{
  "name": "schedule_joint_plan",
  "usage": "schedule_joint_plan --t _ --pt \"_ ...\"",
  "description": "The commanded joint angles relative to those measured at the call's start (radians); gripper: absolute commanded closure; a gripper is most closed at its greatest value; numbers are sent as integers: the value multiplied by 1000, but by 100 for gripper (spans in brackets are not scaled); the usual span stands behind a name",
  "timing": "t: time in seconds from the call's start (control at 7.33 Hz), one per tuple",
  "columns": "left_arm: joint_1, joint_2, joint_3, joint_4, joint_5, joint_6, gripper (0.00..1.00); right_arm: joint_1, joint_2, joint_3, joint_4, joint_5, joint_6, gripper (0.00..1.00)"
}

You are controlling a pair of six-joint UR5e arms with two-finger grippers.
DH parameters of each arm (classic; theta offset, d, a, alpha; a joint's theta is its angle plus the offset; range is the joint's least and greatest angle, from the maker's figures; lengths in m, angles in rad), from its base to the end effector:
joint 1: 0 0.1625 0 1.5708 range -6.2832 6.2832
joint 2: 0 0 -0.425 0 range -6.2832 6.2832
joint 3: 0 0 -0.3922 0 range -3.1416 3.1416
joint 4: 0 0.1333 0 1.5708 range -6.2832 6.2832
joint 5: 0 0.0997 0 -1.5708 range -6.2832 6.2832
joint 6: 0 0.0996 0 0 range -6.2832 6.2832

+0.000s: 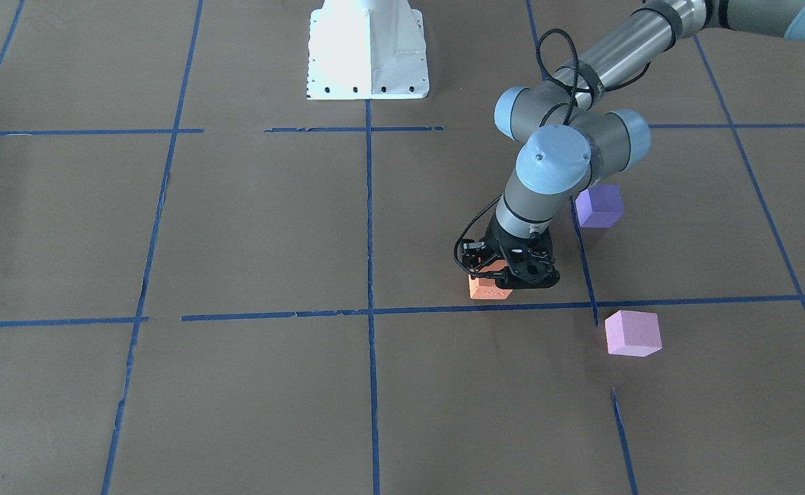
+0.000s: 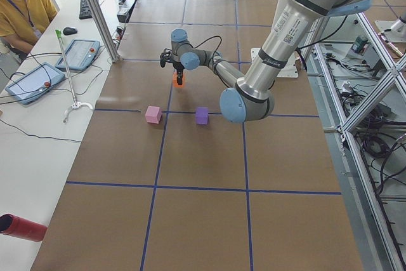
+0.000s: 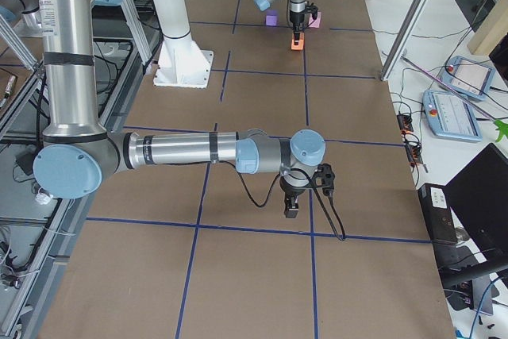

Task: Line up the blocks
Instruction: 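Close the left gripper on the orange cube, then carry the orange cube with the left gripper between pink and purple cubes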

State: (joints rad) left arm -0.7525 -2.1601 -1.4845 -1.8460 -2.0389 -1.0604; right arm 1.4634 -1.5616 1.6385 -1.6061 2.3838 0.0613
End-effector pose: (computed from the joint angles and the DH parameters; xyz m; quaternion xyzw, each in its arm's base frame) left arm 0.4603 -0.5520 0.3201 0.0446 0.4245 -0.0213 0.9041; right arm 0.0073 -0.5011 0.6216 -0.0143 -0.3955 -0.0294 0.9179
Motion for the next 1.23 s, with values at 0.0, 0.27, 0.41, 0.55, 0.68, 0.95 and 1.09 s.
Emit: schedule_joint_plan --t 0.0,0.27,0.41,0.55,0.68,0.95,1.09 --pt "-101 173 -117 8 -81 115 82 0 0 1 0 0 0 0" --pt "-142 251 -112 8 -84 187 83 0 0 0 0 0 0 0" --pt "-142 255 -88 4 -83 188 82 0 0 1 0 0 0 0" --pt "-142 255 -59 -5 -83 189 78 0 0 1 0 0 0 0" --pt "-140 258 -51 -5 -83 189 70 0 0 1 0 0 0 0" --pt "-131 259 -48 -7 -83 189 41 0 0 0 0 0 0 0" --pt "-131 266 -48 -9 -81 189 4 0 0 0 0 0 0 0"
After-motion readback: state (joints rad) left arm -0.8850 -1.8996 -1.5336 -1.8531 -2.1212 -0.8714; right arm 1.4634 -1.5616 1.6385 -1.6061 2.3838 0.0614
